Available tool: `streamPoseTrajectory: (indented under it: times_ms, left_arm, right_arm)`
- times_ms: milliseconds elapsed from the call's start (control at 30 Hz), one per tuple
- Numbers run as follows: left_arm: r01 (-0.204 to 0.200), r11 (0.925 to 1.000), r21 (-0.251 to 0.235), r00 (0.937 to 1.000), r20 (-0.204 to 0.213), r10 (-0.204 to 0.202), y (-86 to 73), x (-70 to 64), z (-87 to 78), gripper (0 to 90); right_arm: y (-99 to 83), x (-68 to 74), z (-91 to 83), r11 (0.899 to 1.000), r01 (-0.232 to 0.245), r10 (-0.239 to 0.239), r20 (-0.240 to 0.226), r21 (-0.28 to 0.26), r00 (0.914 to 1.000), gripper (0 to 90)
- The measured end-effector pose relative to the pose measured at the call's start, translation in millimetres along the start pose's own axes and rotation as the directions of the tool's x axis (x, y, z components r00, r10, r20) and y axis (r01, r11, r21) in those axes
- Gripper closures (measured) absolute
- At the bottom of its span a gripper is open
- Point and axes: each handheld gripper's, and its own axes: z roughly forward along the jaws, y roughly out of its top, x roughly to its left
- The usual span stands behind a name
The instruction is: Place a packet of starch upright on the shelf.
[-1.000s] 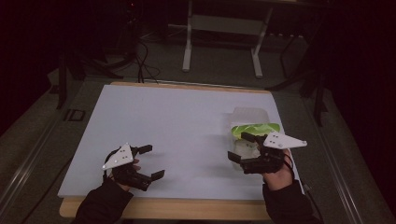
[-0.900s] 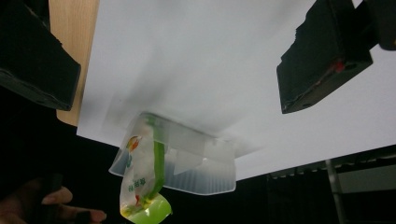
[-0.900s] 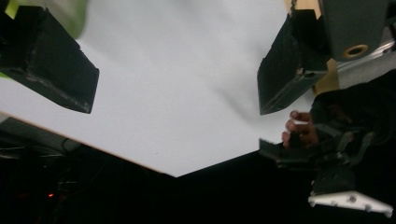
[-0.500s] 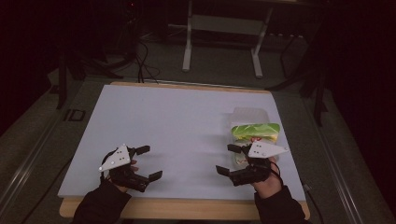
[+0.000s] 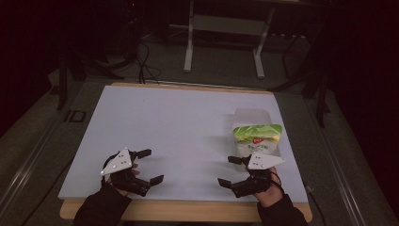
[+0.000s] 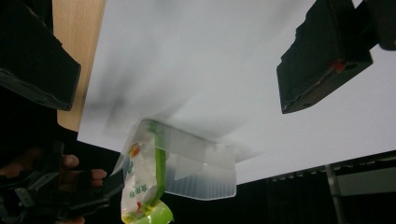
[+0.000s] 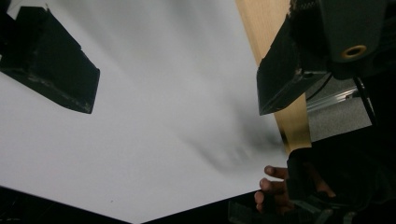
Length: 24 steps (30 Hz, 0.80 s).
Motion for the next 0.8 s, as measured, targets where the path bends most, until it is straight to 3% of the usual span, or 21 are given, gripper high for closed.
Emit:
streamPoseTrajectory:
  times_ms: [333,567,633,800]
  left_arm:
    - [0.005,1.0,-0.001,1.0,0.006,-0.005,-2.9,0.9,0.6,0.2]
    - [0.018,0.9998,0.004,0.9998,0.006,-0.018,-7.9,0.8,3.3,0.2]
    - [0.017,0.9998,0.01,0.9998,0.011,-0.017,-8.7,0.6,4.3,0.2]
    - [0.016,0.9997,0.016,0.9998,0.014,-0.016,-10.7,0.1,6.3,0.2]
  right_arm:
    - [-18.6,1.4,-8.3,1.0,-0.001,0.0,0.018,0.021,0.9998,13.2]
    - [-27.5,1.0,-14.1,1.0,-0.006,0.006,0.003,0.019,1.0,13.6]
    - [-29.0,0.2,-16.0,0.999,-0.026,0.026,-0.013,0.03,0.9996,13.6]
    - [-33.9,-3.0,-23.8,0.999,-0.038,0.038,-0.004,0.036,0.9993,13.6]
